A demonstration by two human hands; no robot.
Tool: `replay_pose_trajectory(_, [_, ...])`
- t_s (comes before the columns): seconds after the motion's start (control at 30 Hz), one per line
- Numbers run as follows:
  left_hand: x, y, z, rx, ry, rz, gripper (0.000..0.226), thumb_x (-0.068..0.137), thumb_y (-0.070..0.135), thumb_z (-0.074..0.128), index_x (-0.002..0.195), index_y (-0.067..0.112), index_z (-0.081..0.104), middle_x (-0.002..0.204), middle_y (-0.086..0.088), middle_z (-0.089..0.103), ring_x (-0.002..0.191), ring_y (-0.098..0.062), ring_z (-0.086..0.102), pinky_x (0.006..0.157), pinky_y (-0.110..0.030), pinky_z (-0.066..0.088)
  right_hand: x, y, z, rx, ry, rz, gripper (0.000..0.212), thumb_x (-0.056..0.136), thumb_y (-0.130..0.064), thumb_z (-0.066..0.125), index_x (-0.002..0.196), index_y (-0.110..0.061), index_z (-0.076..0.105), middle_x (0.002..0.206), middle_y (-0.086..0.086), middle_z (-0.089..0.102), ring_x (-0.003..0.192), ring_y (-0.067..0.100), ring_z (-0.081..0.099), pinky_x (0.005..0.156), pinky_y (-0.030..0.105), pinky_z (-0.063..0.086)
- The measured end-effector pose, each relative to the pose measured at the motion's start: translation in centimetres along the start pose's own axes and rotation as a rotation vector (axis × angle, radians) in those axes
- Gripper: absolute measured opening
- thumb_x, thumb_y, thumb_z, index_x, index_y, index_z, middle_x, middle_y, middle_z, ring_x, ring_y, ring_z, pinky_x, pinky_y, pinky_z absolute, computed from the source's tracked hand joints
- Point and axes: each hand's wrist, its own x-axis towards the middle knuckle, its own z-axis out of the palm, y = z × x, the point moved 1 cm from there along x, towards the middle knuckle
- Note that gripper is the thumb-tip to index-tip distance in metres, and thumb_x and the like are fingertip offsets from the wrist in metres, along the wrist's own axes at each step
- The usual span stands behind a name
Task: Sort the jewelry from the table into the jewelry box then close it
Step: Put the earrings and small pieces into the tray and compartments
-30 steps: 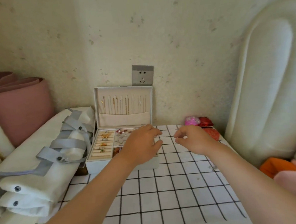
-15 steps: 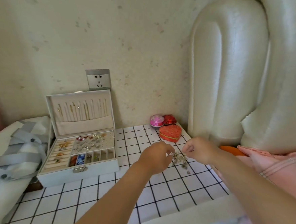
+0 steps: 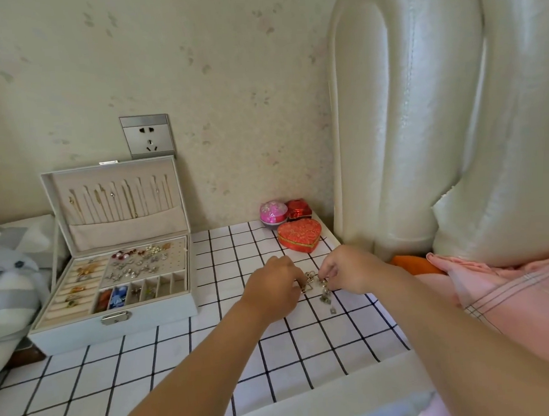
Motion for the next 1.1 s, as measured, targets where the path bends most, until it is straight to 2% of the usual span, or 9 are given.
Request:
replay_pose_trajectory(0.2, [0.9, 0.7, 0.0, -0.041, 0.054, 0.01, 0.026, 0.094, 0.028, 0.057, 0.118, 0.031, 0.066, 0.116, 0.004, 0.056, 0.116, -0.016, 0.045, 0.088, -0.038, 0.049, 0.6, 1.5, -0.2, -0.024, 0.158, 0.01, 0.028, 0.1, -0.013, 0.055, 0.119, -0.026, 0.07, 0.127, 0.003, 0.065, 0.11, 0.02, 0.063, 0.09, 0.03, 0.052])
replay_pose_trajectory(0.33, [2.1, 1.9, 0.6, -0.067, 0.03, 0.119, 0.029, 0.094, 0.024, 0.058, 0.121, 0.03, 0.067, 0.115, 0.003, 0.058, 0.116, -0.018, 0.045, 0.089, -0.04, 0.047, 0.9, 1.5, 0.4, -0.051, 0.051, -0.01, 0.029, 0.097, -0.017, 0.059, 0.12, -0.031, 0.071, 0.105, -0.001, 0.068, 0.091, 0.016, 0.063, 0.075, 0.025, 0.048])
replay_pose_trajectory(0.43, [2.5, 2.0, 1.0, -0.03, -0.004, 0.153, 0.026, 0.094, 0.028, 0.06, 0.117, 0.032, 0.07, 0.113, 0.005, 0.058, 0.114, -0.019, 0.045, 0.088, -0.041, 0.047, 1.0, 1.3, 0.3, -0.048, 0.043, -0.01, 0.021, 0.092, -0.027, 0.067, 0.111, -0.031, 0.075, 0.094, -0.002, 0.071, 0.087, 0.019, 0.067, 0.074, 0.028, 0.052])
replay_pose_trajectory(0.6, [2.3, 1.3, 0.8, 0.017, 0.033, 0.094, 0.019, 0.094, 0.033, 0.061, 0.108, 0.031, 0.073, 0.111, 0.006, 0.059, 0.113, -0.016, 0.045, 0.088, -0.037, 0.047, 0.8, 1.3, 0.1, -0.013, 0.09, -0.004, 0.008, 0.088, -0.022, 0.072, 0.094, -0.028, 0.074, 0.095, -0.006, 0.07, 0.092, 0.016, 0.067, 0.084, 0.032, 0.056])
replay_pose_trajectory(0.7, [2.1, 0.7, 0.8, 0.001, 0.04, 0.06, 0.016, 0.093, 0.034, 0.062, 0.104, 0.029, 0.072, 0.111, 0.008, 0.059, 0.111, -0.014, 0.045, 0.086, -0.034, 0.046, 0.6, 1.2, 0.0, 0.051, 0.124, 0.006, 0.023, 0.086, -0.018, 0.075, 0.072, -0.032, 0.064, 0.086, -0.009, 0.07, 0.087, 0.013, 0.067, 0.082, 0.032, 0.058])
replay_pose_trajectory(0.8, [1.9, 0.6, 0.6, -0.096, 0.094, -0.022, 0.015, 0.093, 0.037, 0.061, 0.098, 0.028, 0.072, 0.107, 0.008, 0.06, 0.107, -0.011, 0.046, 0.086, -0.032, 0.046, 0.4, 1.0, -0.2, 0.105, 0.154, -0.001, 0.029, 0.085, -0.014, 0.077, 0.067, -0.033, 0.065, 0.079, -0.013, 0.067, 0.083, 0.009, 0.066, 0.08, 0.029, 0.057])
replay_pose_trajectory(0.87, [1.9, 0.7, 0.3, -0.128, 0.116, -0.078, 0.018, 0.095, 0.039, 0.058, 0.096, 0.026, 0.07, 0.104, 0.008, 0.062, 0.102, -0.011, 0.049, 0.084, -0.033, 0.047, 0.3, 0.8, -0.4, 0.124, 0.147, -0.01, 0.026, 0.084, -0.012, 0.077, 0.07, -0.031, 0.067, 0.078, -0.015, 0.065, 0.083, 0.008, 0.065, 0.08, 0.028, 0.057])
replay_pose_trajectory(0.97, [1.7, 0.6, -0.3, -0.077, 0.094, -0.127, 0.023, 0.096, 0.037, 0.053, 0.096, 0.023, 0.07, 0.099, 0.005, 0.065, 0.097, -0.014, 0.056, 0.081, -0.036, 0.051, 0.4, 0.6, -0.3, 0.149, 0.093, -0.021, 0.015, 0.086, -0.012, 0.074, 0.091, -0.027, 0.075, 0.088, -0.013, 0.061, 0.089, 0.009, 0.061, 0.085, 0.029, 0.055])
replay_pose_trajectory(1.1, [1.4, 0.1, -0.7, 0.062, 0.073, -0.162, 0.019, 0.094, 0.031, 0.051, 0.101, 0.027, 0.068, 0.104, 0.006, 0.064, 0.105, -0.015, 0.053, 0.083, -0.036, 0.051, 0.6, 0.1, 0.0, 0.13, 0.027, -0.074, 0.016, 0.089, -0.015, 0.072, 0.101, -0.023, 0.079, 0.105, -0.01, 0.073, 0.097, 0.008, 0.066, 0.094, 0.03, 0.054])
